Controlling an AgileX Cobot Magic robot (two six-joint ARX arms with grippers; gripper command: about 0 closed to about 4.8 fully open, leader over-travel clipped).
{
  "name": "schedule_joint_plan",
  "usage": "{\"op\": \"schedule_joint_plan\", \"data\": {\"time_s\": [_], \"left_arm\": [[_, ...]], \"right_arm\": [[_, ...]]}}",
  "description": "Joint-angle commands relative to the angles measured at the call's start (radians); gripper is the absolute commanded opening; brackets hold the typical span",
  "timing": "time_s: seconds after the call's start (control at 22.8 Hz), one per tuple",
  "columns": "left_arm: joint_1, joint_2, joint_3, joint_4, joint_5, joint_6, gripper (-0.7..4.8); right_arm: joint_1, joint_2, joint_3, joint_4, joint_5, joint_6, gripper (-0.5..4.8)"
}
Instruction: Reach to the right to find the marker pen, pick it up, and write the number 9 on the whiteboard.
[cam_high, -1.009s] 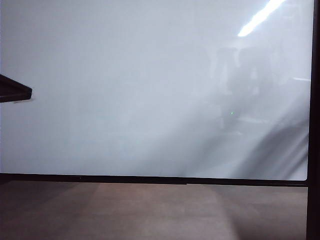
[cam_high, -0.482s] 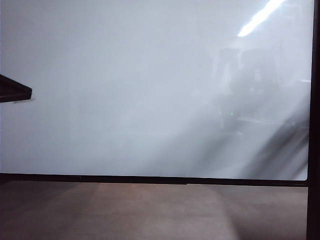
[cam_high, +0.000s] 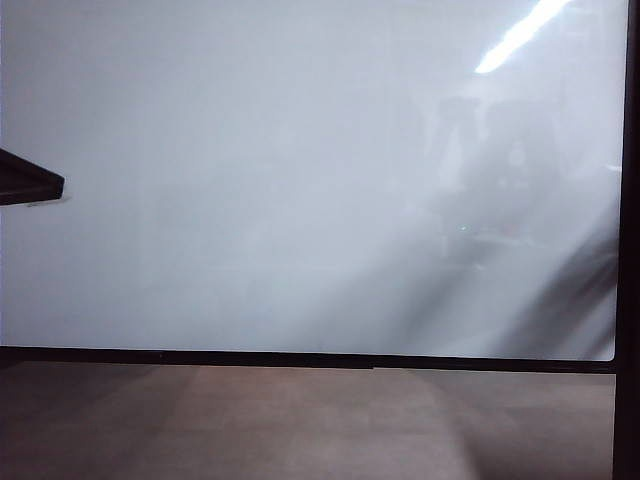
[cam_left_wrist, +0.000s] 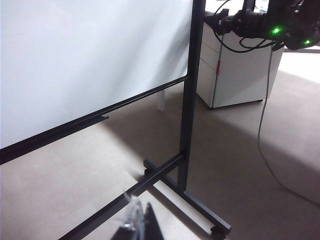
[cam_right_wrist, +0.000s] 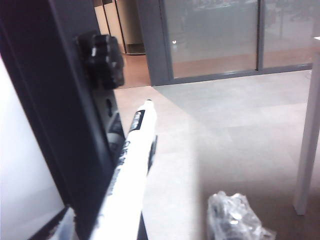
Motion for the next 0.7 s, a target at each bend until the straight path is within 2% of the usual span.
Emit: {"op": "schedule_joint_plan", "data": {"time_s": [0.04,0.13,0.26,0.7], "left_arm": [[0.002,0.001,0.000,0.005,0.004,-0.003,-0.05],[0.002,0.001,0.000,0.005,0.004,-0.003,-0.05],[0.002,0.001,0.000,0.005,0.004,-0.003,-0.05],[0.002,0.001,0.000,0.005,0.004,-0.003,-0.05]], "right_arm": [[0.001,-0.003,0.014,-0.002,-0.010,0.001,2.99],[0.001,-0.003,0.023,-0.007,-0.035,0.001,2.46],[0.002,-0.003,0.024,-0.006,-0.035,0.002,2.27],[0.001,-0.003,0.026,0.036,-0.034,0.032,2.28]]}}
